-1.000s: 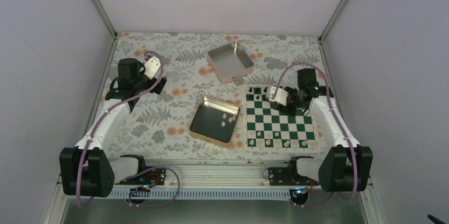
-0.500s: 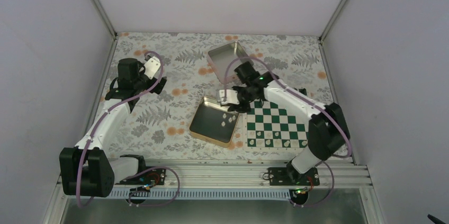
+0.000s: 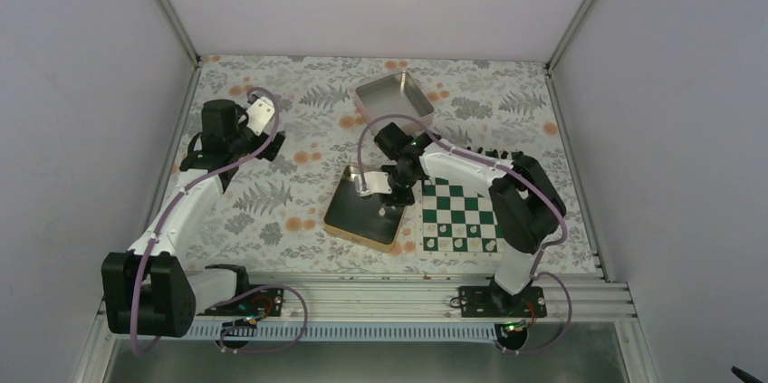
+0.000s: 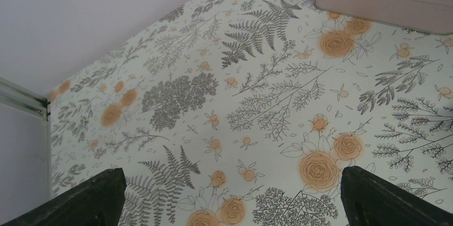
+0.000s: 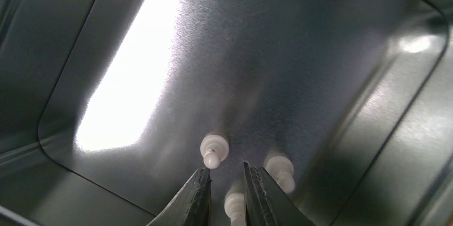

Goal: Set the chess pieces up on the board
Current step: Pick up the chess piece from the storage box.

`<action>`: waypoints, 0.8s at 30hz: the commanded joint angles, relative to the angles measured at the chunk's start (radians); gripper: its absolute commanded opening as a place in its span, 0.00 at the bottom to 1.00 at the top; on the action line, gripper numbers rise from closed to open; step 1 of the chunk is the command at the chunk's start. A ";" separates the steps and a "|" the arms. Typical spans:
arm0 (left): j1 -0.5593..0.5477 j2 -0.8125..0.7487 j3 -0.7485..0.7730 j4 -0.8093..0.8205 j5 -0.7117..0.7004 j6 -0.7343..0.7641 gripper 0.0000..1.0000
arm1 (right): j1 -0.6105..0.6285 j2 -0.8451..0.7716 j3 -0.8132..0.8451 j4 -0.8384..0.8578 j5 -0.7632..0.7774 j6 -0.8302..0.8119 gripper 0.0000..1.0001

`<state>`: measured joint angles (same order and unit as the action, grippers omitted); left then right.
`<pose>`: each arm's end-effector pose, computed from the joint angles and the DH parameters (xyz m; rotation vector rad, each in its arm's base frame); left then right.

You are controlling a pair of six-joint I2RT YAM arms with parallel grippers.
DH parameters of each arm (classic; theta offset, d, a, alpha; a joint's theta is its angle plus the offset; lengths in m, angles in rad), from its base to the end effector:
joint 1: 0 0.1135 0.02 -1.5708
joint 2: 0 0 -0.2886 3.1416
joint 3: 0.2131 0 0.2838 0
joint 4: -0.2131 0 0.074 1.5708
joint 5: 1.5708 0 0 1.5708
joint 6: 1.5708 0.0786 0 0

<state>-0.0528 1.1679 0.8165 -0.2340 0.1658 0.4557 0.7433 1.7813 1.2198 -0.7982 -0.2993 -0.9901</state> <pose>0.3131 -0.0295 0.2561 0.6323 2.0525 0.0558 0.2628 0.2731 0.1530 -2.2177 1.8234 0.3921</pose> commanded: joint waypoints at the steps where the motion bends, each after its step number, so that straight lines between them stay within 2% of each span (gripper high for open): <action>1: -0.003 -0.003 -0.002 0.008 0.014 -0.005 1.00 | 0.029 0.029 0.006 0.004 0.022 0.022 0.18; 24: -0.003 -0.001 0.000 0.006 0.011 -0.005 1.00 | 0.070 0.070 -0.025 0.033 0.045 0.034 0.17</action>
<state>-0.0528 1.1679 0.8165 -0.2344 0.1661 0.4557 0.7975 1.8244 1.2118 -0.7792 -0.2600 -0.9722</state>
